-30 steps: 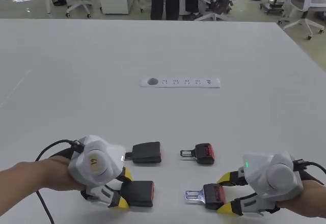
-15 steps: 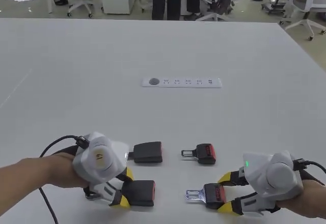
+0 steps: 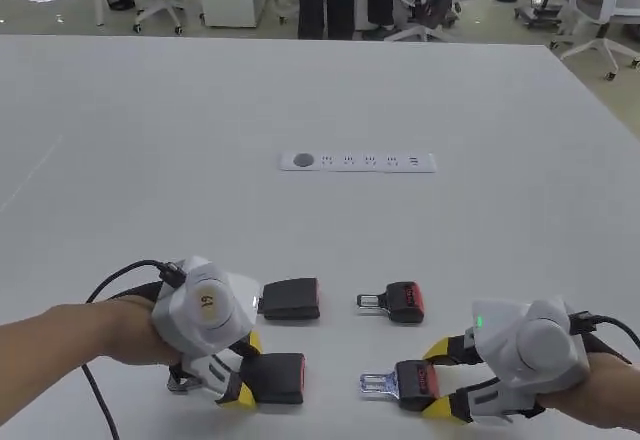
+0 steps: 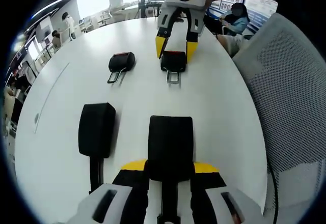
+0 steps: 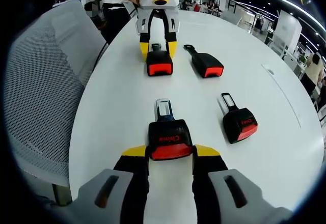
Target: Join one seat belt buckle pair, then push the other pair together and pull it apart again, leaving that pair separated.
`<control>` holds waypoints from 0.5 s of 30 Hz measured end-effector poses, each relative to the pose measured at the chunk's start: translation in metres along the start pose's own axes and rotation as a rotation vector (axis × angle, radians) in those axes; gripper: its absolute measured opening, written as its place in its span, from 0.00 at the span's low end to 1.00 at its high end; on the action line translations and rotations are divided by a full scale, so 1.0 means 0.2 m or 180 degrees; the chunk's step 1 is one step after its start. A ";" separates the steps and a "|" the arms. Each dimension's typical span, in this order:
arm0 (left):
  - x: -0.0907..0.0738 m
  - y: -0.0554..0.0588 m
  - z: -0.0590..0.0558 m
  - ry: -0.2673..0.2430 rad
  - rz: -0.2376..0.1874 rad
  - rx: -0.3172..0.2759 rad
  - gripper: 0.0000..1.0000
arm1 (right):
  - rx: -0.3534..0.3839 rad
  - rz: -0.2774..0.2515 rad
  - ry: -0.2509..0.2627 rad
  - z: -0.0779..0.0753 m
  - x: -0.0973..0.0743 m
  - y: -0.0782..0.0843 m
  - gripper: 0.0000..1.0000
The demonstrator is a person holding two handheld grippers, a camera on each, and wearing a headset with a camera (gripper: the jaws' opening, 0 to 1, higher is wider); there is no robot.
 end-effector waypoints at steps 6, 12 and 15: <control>0.00 0.00 0.00 0.0000 0.0021 0.0000 0.32 | 0.0005 -0.0023 -0.0002 0.00 0.02 -0.03 0.30; 0.01 0.01 0.01 0.0001 0.0046 -0.0010 0.32 | 0.0004 -0.0031 0.0017 -0.01 0.04 -0.05 0.30; 0.01 0.01 0.01 0.0001 0.0070 0.0002 0.32 | 0.0001 -0.0032 0.0017 -0.01 0.05 -0.06 0.30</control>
Point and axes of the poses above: the centre of the closed fingertips' face, and the gripper's own axes: x roughly forward along the fingers, z roughly to its left, y roughly out of its underside, the point moved 2 cm from there along -x, roughly backward along the fingers, and after that the axes turned 7 degrees about -x, right-handed, at the moved point
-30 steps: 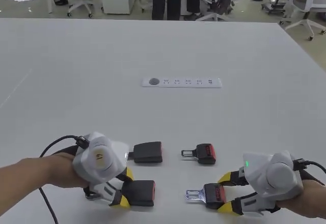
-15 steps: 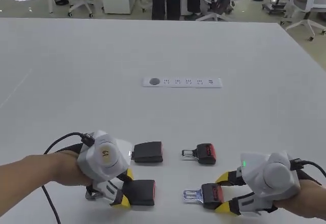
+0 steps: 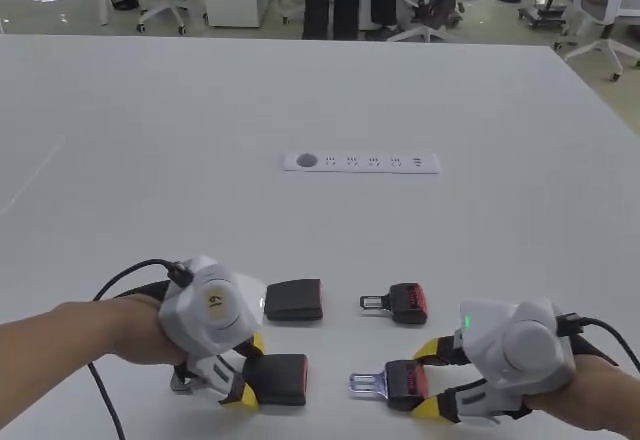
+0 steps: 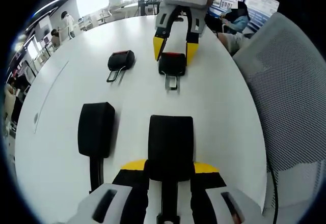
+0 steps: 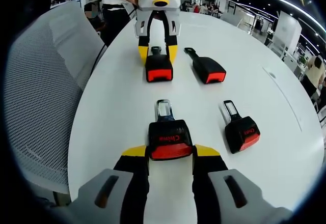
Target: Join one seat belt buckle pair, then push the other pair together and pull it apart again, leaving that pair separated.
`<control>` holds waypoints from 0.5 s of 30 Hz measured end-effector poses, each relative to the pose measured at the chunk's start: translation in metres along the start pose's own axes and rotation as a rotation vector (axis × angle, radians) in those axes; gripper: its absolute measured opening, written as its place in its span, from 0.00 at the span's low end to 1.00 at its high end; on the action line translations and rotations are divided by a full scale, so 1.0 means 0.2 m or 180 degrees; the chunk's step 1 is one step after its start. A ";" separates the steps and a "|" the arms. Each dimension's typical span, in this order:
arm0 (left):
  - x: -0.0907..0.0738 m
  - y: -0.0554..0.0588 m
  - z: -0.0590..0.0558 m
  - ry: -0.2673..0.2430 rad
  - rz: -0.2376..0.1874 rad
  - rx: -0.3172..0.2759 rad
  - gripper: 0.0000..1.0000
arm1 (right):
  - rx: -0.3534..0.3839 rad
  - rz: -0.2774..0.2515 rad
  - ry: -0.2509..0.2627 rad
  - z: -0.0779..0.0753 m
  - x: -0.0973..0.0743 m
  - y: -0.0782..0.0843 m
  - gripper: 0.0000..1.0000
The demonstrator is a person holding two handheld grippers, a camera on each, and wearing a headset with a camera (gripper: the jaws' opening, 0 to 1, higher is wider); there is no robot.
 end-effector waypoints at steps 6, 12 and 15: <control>0.00 0.00 0.00 -0.0008 0.0022 -0.0009 0.32 | 0.0024 -0.0014 -0.0005 0.00 0.02 -0.02 0.31; -0.01 0.00 0.00 -0.0013 0.0039 -0.0022 0.32 | 0.0007 -0.0024 -0.0010 0.00 0.04 -0.06 0.31; 0.00 0.00 0.00 -0.0013 0.0037 -0.0049 0.32 | 0.0014 -0.0026 -0.0011 0.00 0.05 -0.07 0.31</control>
Point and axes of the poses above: the centre of the closed fingertips' face, and the gripper's own axes: x roughly forward along the fingers, z roughly to its left, y roughly out of its underside, the point moved 2 cm from there along -x, roughly backward along the fingers, and after that the axes turned 7 degrees about -x, right-handed, at the moved point
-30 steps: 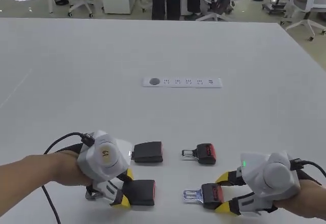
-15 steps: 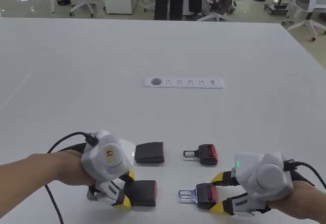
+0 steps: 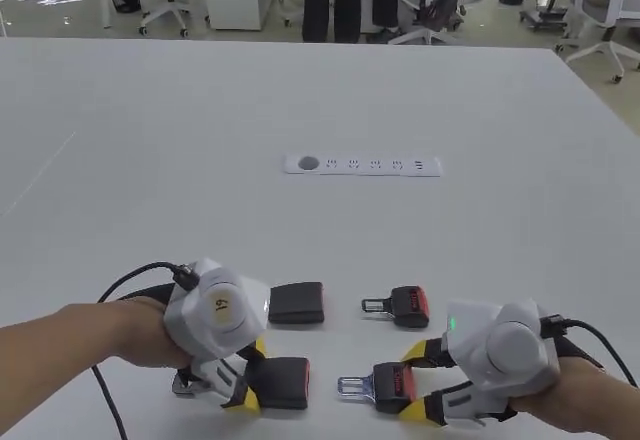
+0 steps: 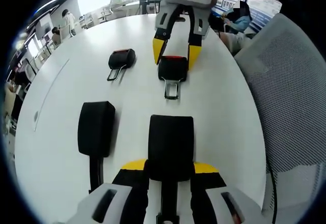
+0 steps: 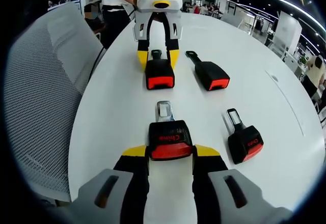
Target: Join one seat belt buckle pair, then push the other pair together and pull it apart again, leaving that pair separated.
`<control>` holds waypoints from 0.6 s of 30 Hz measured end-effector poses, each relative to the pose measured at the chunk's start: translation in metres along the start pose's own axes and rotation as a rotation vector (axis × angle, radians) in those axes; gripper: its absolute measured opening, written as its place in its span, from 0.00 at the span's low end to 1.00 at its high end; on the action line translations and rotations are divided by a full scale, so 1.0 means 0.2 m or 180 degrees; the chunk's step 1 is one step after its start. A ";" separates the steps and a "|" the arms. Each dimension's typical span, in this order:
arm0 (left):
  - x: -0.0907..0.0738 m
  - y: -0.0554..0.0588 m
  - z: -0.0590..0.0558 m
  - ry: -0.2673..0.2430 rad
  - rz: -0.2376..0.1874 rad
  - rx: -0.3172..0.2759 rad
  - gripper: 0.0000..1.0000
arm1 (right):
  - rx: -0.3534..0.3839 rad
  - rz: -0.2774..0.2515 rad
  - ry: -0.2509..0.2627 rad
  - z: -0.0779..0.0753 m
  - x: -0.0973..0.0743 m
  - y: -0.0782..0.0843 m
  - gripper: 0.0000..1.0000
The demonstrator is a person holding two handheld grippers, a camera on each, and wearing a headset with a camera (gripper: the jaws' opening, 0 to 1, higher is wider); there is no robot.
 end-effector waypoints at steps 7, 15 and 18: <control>0.00 0.00 -0.01 -0.0004 -0.0003 -0.0016 0.32 | -0.0006 -0.0011 -0.0006 -0.01 0.02 -0.03 0.31; 0.00 0.00 -0.01 0.0006 0.0020 0.0001 0.32 | -0.0034 -0.0003 -0.0014 0.00 0.05 -0.06 0.31; 0.00 -0.01 -0.01 0.0010 0.0022 -0.0008 0.32 | -0.0050 -0.0004 -0.0018 0.00 0.06 -0.07 0.31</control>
Point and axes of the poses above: the centre of the closed fingertips' face, and the gripper's own axes: x roughly forward along the fingers, z roughly to its left, y roughly out of its underside, the point moved 2 cm from there along -x, roughly backward along the fingers, and after that the axes turned 7 degrees about -x, right-handed, at the moved point
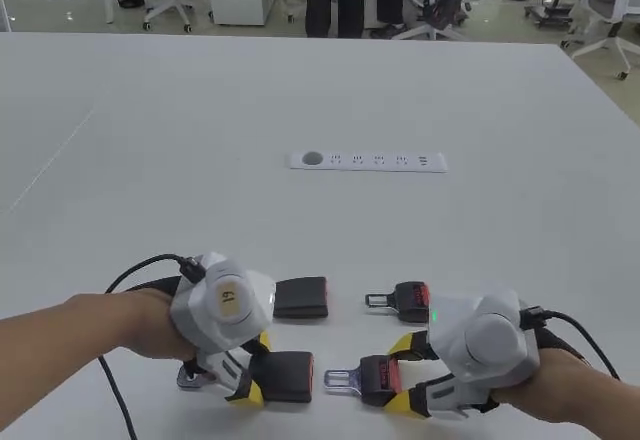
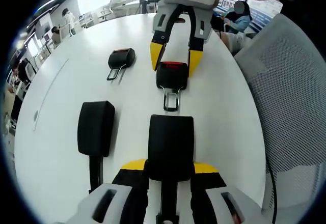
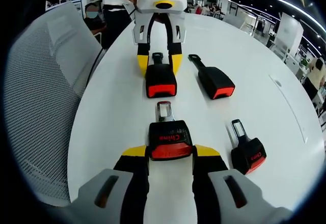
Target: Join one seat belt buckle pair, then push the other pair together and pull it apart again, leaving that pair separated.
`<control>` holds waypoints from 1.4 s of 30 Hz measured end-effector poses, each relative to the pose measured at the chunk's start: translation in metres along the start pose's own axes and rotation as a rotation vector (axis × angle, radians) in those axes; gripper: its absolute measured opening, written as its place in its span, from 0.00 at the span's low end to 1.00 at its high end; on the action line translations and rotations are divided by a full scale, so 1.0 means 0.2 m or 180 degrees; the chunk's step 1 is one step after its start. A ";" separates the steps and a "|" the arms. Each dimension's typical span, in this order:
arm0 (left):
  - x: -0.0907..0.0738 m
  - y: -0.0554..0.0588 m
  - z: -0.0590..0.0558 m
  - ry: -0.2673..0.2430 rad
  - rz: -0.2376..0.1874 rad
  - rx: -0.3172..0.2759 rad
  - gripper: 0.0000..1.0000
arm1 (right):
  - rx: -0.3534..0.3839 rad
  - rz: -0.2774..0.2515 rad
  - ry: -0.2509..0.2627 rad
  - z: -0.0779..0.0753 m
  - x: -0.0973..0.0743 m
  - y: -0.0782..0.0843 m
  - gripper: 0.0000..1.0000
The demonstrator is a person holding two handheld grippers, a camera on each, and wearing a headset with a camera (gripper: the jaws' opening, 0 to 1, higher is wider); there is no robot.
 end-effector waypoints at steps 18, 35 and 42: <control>0.01 0.01 0.02 0.0004 -0.0004 0.0002 0.32 | -0.0050 0.0003 -0.0017 0.00 0.05 -0.08 0.31; 0.01 0.02 0.02 -0.0020 -0.0079 -0.0029 0.32 | -0.0062 -0.0006 0.0008 0.01 0.09 -0.11 0.30; 0.00 0.01 0.00 -0.0015 -0.0098 -0.0023 0.32 | -0.0054 -0.0020 0.0017 0.01 0.10 -0.10 0.30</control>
Point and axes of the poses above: the centre of the closed fingertips' face, and the gripper's own axes: x roughly forward along the fingers, z roughly to its left, y roughly out of its underside, the point moved 2 cm from there along -x, roughly backward along the fingers, and after that the axes turned 7 degrees about -x, right-handed, at the moved point
